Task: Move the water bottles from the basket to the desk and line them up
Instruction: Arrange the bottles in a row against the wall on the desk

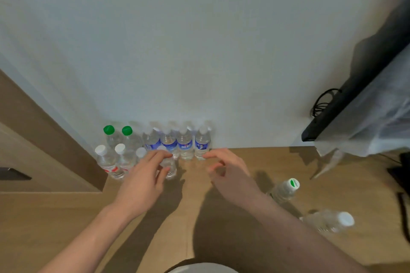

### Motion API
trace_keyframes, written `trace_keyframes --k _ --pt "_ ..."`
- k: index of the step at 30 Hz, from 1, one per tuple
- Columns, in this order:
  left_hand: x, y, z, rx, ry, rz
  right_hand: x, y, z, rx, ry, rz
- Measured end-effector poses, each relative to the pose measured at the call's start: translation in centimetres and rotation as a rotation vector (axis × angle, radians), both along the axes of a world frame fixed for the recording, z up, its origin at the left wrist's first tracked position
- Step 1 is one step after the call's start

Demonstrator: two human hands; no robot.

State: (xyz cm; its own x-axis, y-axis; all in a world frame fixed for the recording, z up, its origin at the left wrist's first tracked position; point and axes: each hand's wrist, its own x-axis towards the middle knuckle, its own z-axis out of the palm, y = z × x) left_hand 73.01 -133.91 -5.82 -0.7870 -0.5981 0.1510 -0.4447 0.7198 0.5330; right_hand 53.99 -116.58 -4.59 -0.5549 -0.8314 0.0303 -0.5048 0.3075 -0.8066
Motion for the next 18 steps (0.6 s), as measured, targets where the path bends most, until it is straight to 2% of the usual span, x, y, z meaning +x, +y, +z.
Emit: trace_keyframes --k 4,9,13,18 --pt "-3.9 6.6 -0.8 0.090 -0.042 -0.204 -3.6 9.9 2.2 0.134 0.007 -0.108" --pt "-11.5 13.7 -2.0 0.082 -0.129 -0.362 -8.2 19.4 1.9 0.254 0.091 -0.238" --pt "-17.6 18.3 -2.3 0.096 -0.223 -0.440 -11.3 25.0 0.9 0.386 0.124 -0.311" --pt "-23.3 21.9 -3.6 0.052 -0.340 -0.504 -14.2 29.1 -1.8 0.583 0.059 -0.267"
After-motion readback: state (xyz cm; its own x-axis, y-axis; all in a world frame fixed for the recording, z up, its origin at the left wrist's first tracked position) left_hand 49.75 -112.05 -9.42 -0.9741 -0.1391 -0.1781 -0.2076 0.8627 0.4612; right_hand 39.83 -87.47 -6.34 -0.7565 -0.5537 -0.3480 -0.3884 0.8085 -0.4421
